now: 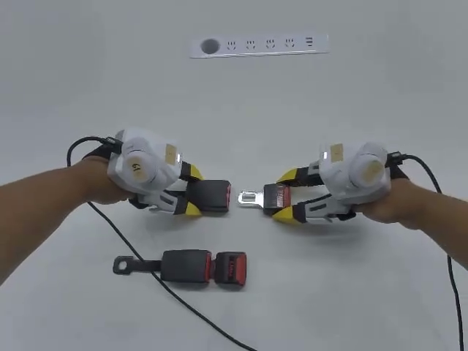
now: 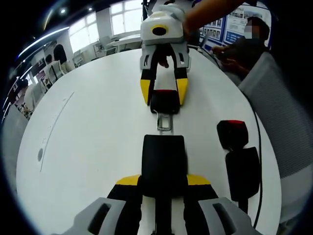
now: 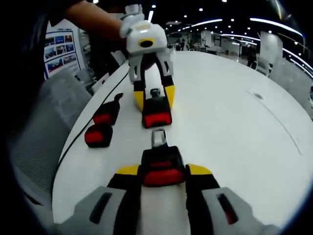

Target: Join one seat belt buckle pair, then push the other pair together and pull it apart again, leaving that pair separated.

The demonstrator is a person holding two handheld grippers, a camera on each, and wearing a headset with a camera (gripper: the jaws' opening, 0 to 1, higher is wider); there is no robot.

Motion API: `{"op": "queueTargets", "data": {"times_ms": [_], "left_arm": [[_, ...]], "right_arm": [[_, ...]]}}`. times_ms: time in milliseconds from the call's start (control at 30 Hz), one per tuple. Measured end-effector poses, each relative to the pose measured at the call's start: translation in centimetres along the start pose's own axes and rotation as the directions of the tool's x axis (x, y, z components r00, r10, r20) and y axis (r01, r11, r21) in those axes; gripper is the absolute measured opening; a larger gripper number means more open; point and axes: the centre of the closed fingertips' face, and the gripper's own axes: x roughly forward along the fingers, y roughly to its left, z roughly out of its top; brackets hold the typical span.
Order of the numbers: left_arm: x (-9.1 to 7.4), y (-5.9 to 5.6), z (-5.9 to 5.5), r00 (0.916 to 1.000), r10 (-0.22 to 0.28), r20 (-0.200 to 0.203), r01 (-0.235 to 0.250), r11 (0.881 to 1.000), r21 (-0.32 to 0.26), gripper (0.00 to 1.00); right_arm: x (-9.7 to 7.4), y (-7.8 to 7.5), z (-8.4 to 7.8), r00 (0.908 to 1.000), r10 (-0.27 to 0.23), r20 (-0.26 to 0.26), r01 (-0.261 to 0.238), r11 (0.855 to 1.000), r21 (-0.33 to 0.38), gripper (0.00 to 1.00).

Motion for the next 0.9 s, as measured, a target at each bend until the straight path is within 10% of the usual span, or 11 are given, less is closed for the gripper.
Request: {"op": "queueTargets", "data": {"times_ms": [900], "left_arm": [[-0.2, -0.1, 0.3, 0.9991, -0.008, -0.042, 0.009, 1.000, 0.011, 0.33]], "right_arm": [[3.2, 0.0, 2.2, 0.9994, 0.021, -0.027, -0.020, 0.999, 0.036, 0.33]]}}
